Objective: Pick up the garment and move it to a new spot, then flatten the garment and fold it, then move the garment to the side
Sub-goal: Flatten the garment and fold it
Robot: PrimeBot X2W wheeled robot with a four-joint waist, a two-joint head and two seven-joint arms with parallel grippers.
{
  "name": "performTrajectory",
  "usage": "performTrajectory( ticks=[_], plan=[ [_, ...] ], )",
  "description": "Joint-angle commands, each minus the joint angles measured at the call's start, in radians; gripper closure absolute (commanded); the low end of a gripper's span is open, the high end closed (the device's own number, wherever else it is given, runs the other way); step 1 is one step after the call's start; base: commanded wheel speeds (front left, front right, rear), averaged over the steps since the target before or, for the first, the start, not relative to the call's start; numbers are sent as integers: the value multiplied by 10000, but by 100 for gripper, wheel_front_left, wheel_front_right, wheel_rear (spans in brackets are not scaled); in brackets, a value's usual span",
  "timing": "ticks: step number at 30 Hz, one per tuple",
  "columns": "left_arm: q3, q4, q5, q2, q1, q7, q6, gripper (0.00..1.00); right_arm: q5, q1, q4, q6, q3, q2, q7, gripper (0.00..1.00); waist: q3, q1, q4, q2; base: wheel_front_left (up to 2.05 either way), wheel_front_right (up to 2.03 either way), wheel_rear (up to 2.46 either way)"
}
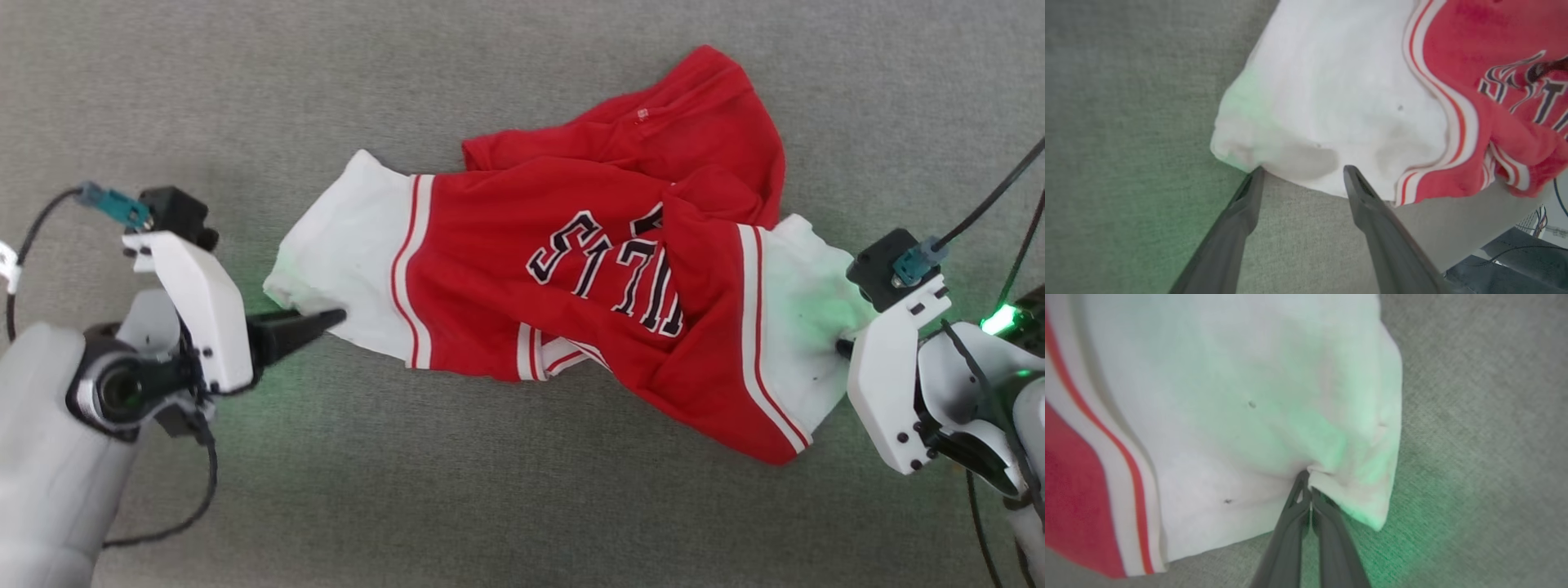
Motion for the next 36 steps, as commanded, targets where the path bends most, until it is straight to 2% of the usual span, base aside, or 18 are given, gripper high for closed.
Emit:
performTrajectory(
  ticks=[1,6,12,13,14,15,21,26,31,36],
  plan=[
    [-36,411,-5,-165,-283,136,120,0,-144,69,516,-60,187,112,-64,100,127,0,-119,-1,0,0,0],
    [-223,1517,-325,-740,-734,529,43,0,-180,-139,643,-66,299,184,-130,100,292,0,-288,-1,0,0,0],
    [-568,2441,-463,-1169,-1194,936,-136,0,-258,-360,770,-70,371,283,-266,100,404,0,-408,-1,0,0,0],
    [-606,2503,-493,-1230,-1257,969,-151,50,-260,-372,791,-70,379,299,-285,100,408,0,-423,-1,0,0,0],
    [-658,2508,-473,-1271,-1299,923,-186,69,-267,-385,825,-70,391,314,-293,100,403,0,-436,-1,0,0,0],
    [-666,2538,-477,-1293,-1339,830,-216,100,-248,-387,852,-70,397,331,-316,100,390,0,-449,-1,0,0,0],
    [-706,2637,-538,-1161,-1396,433,-249,100,-247,-387,883,-68,316,439,-763,100,188,0,-515,-1,0,0,0],
    [-510,2151,-718,-744,-1257,-402,-257,100,-205,-385,679,-59,-72,689,-1604,100,-206,0,-628,-1,0,0,0],
    [-213,640,-1178,-513,-915,-1640,-259,100,-310,-42,103,-53,-1450,1144,-2809,100,-594,0,-741,-1,0,0,0],
    [24,-873,-1310,-387,-657,-3089,-260,100,-620,345,-821,-44,-2840,1719,-3385,100,-670,0,-847,-1,0,0,0]
  ],
)
